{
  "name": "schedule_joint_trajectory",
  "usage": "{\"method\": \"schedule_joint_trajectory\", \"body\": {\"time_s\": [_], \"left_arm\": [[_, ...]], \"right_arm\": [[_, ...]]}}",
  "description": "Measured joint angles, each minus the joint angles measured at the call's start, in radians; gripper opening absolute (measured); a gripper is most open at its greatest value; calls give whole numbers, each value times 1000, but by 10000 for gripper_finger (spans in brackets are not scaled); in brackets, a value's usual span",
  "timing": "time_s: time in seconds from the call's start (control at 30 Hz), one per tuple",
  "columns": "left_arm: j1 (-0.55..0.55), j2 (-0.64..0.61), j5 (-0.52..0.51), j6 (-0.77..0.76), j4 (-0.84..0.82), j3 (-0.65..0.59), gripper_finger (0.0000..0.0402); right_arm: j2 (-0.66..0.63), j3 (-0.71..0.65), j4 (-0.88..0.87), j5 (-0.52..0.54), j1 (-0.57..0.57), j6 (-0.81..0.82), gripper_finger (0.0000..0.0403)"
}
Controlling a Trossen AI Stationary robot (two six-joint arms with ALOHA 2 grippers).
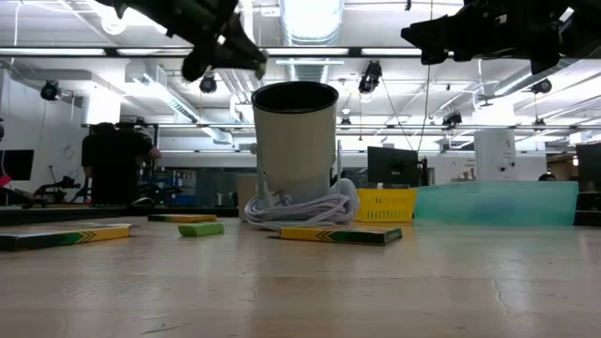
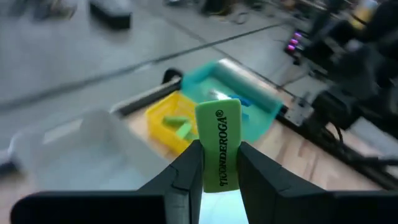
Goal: Pick & Place School Supplies
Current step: Put the green eraser into the yellow bin
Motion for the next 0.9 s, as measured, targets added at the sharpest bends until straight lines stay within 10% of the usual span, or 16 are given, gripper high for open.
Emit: {"method": "schedule_joint_trajectory", "body": {"time_s": [0.37,0.9], "left_arm": [[-7,37,266,367,256,-1,85],[-15,151,508,295,439,-1,85]], "right_arm": [[0,0,0,0,0,0,126],[0,0,0,0,0,0,123]]}}
